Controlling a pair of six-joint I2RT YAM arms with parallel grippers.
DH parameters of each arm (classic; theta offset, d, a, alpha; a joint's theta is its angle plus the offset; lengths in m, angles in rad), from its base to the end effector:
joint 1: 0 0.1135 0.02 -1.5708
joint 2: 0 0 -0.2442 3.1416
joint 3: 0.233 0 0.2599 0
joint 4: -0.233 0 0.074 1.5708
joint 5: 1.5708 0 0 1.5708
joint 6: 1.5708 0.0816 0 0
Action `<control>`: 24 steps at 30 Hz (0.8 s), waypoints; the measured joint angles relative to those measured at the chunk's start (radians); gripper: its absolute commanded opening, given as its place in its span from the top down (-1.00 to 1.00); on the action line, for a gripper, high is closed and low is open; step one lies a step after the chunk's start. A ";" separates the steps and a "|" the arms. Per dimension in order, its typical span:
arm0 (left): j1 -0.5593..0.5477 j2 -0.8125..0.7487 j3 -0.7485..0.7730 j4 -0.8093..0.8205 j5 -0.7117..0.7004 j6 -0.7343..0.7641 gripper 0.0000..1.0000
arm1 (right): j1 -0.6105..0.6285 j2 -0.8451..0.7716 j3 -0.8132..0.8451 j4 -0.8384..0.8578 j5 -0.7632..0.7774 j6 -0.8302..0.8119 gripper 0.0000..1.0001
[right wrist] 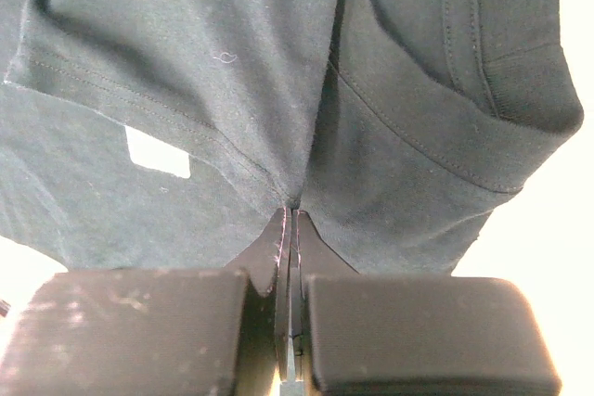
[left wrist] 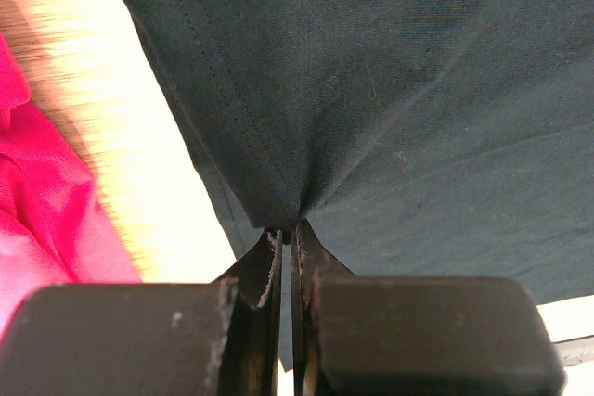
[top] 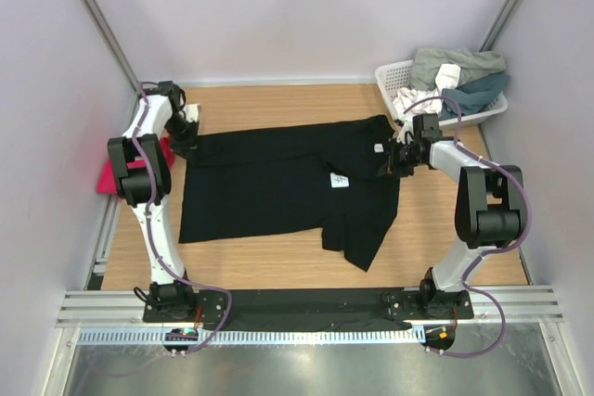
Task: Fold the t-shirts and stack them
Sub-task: Fold the tshirt
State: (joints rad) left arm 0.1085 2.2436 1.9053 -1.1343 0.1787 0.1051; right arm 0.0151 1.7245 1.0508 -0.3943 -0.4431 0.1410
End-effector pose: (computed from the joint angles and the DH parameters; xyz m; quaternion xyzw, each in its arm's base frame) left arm 0.4447 0.0338 0.1236 0.0027 0.9948 -0.0834 0.0581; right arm 0.3631 0.0405 0.1145 0.0049 0.9465 0.2311 0.2253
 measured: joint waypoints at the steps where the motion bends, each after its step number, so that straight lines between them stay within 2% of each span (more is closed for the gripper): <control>1: 0.000 0.000 0.000 0.000 0.000 0.000 1.00 | 0.000 0.000 -0.002 -0.001 0.001 -0.002 0.98; 15: -0.002 0.006 0.004 0.004 0.000 -0.001 1.00 | -0.045 -0.017 -0.013 -0.034 0.013 -0.031 0.98; 17: -0.003 0.007 0.006 0.004 0.000 -0.001 0.99 | -0.048 -0.017 -0.014 -0.037 0.015 -0.035 0.92; 18: -0.003 0.008 0.006 0.005 0.001 -0.002 0.96 | -0.050 -0.018 -0.016 -0.037 0.016 -0.035 0.85; 19: -0.003 0.009 0.008 0.004 0.001 -0.002 0.89 | -0.050 -0.019 -0.019 -0.038 0.018 -0.035 0.41; 20: -0.003 0.011 0.010 0.004 0.001 -0.002 0.67 | -0.050 -0.020 -0.021 -0.040 0.019 -0.032 0.19; 22: -0.003 0.013 0.015 0.002 0.001 0.000 0.39 | -0.050 -0.026 -0.022 -0.049 0.023 -0.038 -0.08; 24: -0.003 0.012 0.020 -0.001 0.008 0.003 0.27 | -0.050 -0.040 -0.021 -0.058 0.025 -0.043 -0.18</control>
State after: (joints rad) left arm 0.1059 2.2559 1.9251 -1.1351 0.1867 0.1078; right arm -0.0349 1.6848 1.0294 -0.4519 -0.4179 0.0982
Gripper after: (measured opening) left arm 0.300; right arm 0.538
